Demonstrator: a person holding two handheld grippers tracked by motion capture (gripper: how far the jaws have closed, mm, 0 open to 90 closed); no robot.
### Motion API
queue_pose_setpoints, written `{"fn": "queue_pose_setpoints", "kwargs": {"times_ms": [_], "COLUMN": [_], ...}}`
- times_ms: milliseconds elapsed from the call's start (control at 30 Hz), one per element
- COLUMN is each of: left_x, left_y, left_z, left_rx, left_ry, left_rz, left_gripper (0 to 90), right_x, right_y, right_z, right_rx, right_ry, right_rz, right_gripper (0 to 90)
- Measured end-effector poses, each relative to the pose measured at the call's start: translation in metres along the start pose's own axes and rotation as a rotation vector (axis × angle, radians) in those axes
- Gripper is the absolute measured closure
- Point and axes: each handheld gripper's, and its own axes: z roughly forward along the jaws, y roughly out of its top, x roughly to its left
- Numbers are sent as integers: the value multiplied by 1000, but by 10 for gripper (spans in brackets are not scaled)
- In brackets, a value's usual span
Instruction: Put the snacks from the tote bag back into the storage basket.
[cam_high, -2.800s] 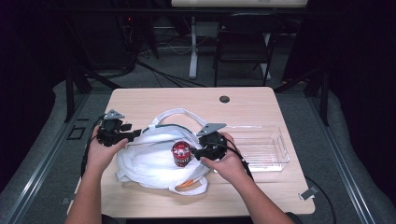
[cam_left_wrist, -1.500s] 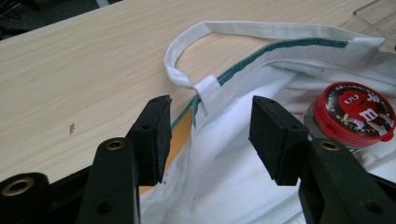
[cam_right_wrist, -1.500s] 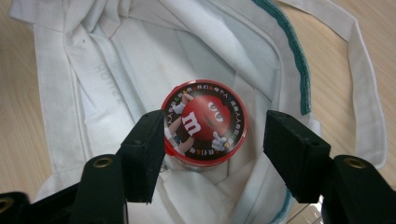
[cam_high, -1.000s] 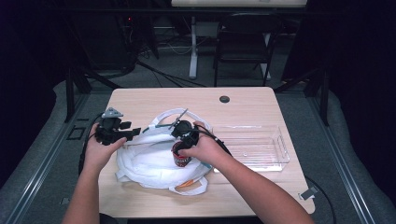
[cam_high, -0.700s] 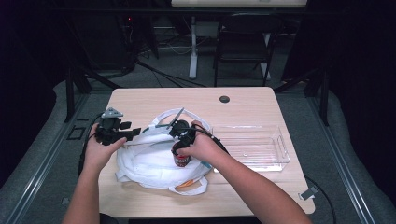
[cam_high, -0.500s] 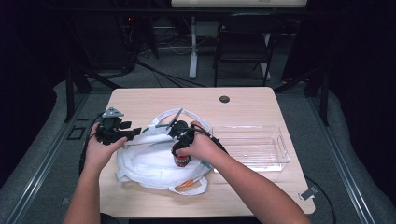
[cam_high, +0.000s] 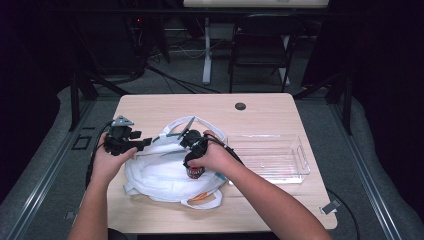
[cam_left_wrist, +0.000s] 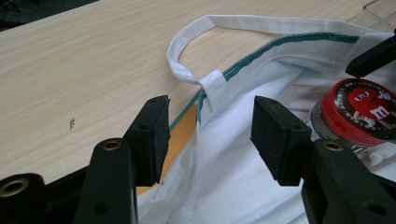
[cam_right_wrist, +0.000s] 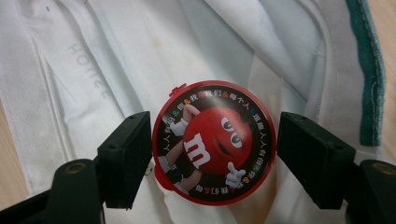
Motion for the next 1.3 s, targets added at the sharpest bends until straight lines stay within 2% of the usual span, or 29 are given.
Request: {"fn": "queue_pose_setpoints", "kwargs": {"times_ms": [167, 500, 667, 800, 1033, 1167, 1300], "left_x": [0, 1, 1, 1, 2, 1, 2], "left_y": [0, -1, -1, -1, -2, -2, -2], "left_z": [1, 2, 3, 3, 3, 4, 3], "left_rx": [2, 7, 13, 14, 5, 2, 2], "left_ry": [1, 4, 4, 5, 12, 15, 17], "left_rz": [0, 0, 2, 1, -4, -4, -3], "left_gripper": [473, 473, 473, 472, 473, 473, 473], "right_x": [-2, -1, 0, -1, -1, 0, 0], "right_y": [0, 2, 3, 4, 4, 5, 4], "right_z": [6, 15, 19, 21, 27, 28, 28], "right_rx": [34, 63, 64, 90, 96, 112, 104], "right_ry": [7, 5, 9, 9, 9, -2, 0], "right_rz": [0, 12, 33, 27, 41, 26, 30], "right_gripper": [249, 246, 245, 244, 244, 246, 247]}}
